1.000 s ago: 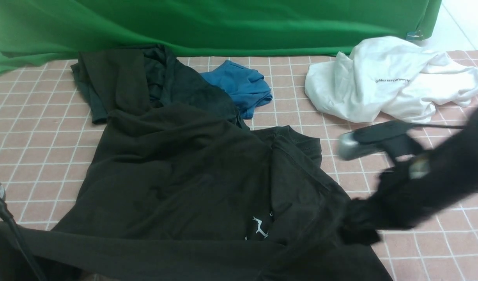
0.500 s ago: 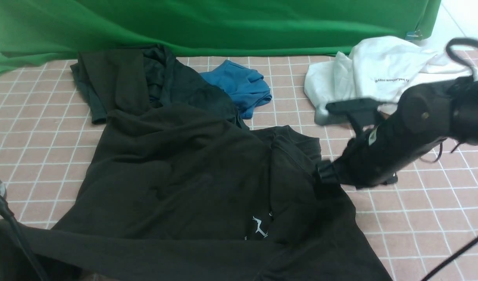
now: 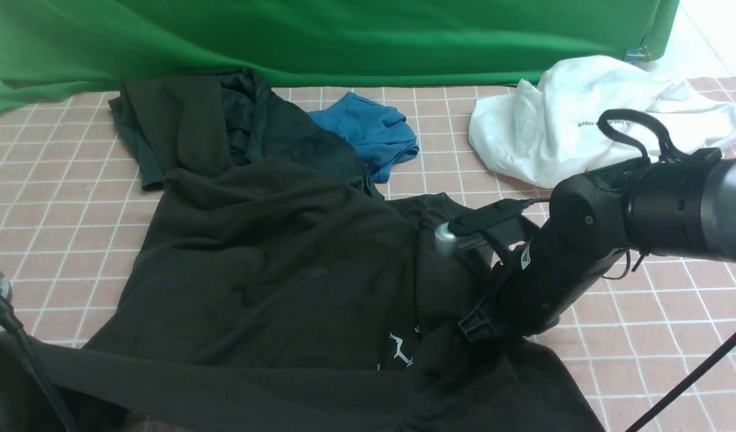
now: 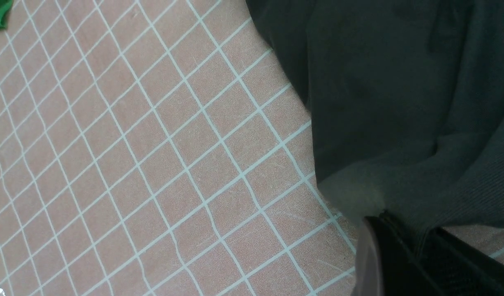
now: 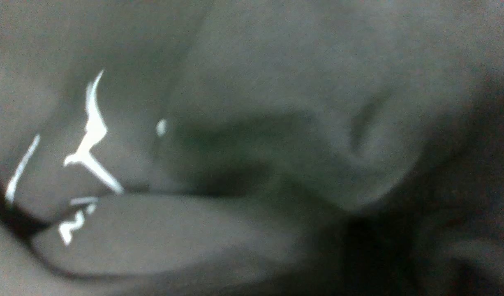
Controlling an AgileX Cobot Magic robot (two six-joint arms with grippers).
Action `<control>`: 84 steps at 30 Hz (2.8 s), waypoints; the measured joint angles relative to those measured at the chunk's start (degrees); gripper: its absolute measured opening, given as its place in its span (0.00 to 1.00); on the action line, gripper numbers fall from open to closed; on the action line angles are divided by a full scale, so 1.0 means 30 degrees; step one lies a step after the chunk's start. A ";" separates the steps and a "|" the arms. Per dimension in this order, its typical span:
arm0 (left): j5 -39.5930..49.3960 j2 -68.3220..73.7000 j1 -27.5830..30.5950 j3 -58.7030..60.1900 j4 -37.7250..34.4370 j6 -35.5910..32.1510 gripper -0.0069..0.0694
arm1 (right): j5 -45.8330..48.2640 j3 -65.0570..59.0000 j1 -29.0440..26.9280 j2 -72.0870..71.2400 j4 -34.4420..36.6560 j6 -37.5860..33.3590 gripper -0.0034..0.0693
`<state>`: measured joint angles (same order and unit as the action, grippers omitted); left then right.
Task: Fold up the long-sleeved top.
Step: Spread the long sleeves with your arms and place them on the tabletop
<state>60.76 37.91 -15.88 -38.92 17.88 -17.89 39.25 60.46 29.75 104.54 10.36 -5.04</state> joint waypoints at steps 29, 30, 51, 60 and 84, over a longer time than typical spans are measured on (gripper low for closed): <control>-0.2020 0.8654 -0.0011 -2.4665 0.1471 -0.7990 0.14 | 0.7421 2.1967 -0.5711 -1.1853 -0.3574 -0.0525 0.12; -0.2134 0.8644 -0.0024 -2.4885 0.1451 -0.8226 0.14 | 0.7473 2.2512 -0.5711 -1.1831 -0.3680 -0.0525 0.12; -0.9791 1.6687 0.3859 -2.5213 0.2744 -0.6566 0.14 | 0.1209 2.4393 -0.6081 -0.2369 -0.4660 -0.0474 0.12; -1.6335 1.3896 0.4931 -2.6468 0.2468 -0.7088 0.14 | -0.2106 3.1002 -0.6233 -0.3686 -0.4453 -0.0752 0.12; -1.1472 0.2507 0.4379 0.1397 0.0297 -0.7987 0.14 | 0.5518 0.3688 -0.6233 -1.4447 -0.1495 0.2199 0.12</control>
<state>26.34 45.43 -2.74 -34.73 18.77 -41.85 55.80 71.52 11.05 61.20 5.87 1.55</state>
